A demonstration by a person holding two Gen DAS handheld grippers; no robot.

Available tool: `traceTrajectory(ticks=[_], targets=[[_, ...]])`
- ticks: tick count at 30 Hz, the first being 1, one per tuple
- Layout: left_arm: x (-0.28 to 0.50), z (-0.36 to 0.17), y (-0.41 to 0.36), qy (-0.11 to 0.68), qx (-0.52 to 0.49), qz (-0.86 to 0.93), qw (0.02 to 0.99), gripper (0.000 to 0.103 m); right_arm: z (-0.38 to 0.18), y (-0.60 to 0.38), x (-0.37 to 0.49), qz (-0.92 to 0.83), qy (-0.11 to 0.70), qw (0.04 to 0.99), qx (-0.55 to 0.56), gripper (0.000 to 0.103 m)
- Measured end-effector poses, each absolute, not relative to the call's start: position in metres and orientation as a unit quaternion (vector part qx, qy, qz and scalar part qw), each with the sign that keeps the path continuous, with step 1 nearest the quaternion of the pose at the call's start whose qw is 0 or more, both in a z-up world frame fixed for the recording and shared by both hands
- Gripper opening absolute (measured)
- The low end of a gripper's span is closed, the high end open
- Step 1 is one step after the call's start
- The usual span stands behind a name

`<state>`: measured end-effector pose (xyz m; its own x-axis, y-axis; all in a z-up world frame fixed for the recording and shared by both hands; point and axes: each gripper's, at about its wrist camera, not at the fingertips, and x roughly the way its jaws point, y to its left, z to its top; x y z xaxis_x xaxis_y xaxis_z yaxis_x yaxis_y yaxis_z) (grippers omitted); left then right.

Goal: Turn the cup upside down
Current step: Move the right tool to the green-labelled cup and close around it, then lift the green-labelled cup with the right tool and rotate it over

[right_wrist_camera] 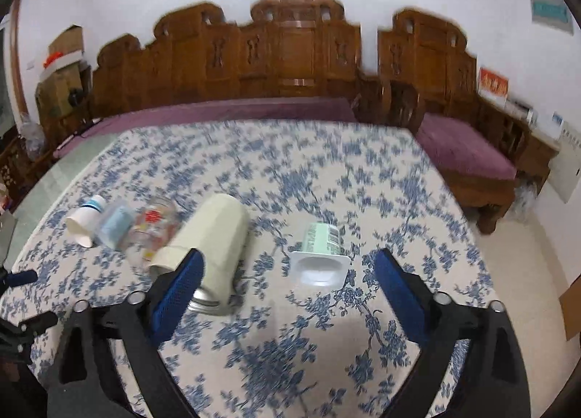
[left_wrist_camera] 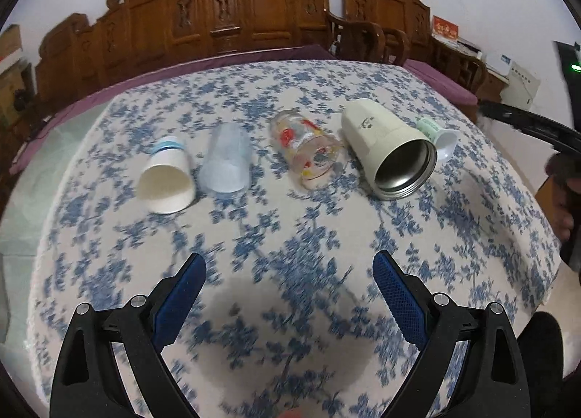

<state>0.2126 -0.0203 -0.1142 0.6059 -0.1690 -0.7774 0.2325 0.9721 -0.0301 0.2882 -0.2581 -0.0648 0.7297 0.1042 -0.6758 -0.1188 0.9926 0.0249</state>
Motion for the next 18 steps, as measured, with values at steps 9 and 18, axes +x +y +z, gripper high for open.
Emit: traceTrajectory(ticks=[9, 18], targets=[[0.246, -0.137, -0.044, 0.447, 0.059, -0.138, 0.882, 0.089, -0.102, -0.274, 0.377, 0.042, 0.447, 0.893, -0.007, 0.070], [0.237, -0.145, -0.055, 0.448, 0.078, -0.143, 0.879, 0.089, -0.153, -0.274, 0.421, 0.027, 0.542, 0.840, 0.013, 0.056]])
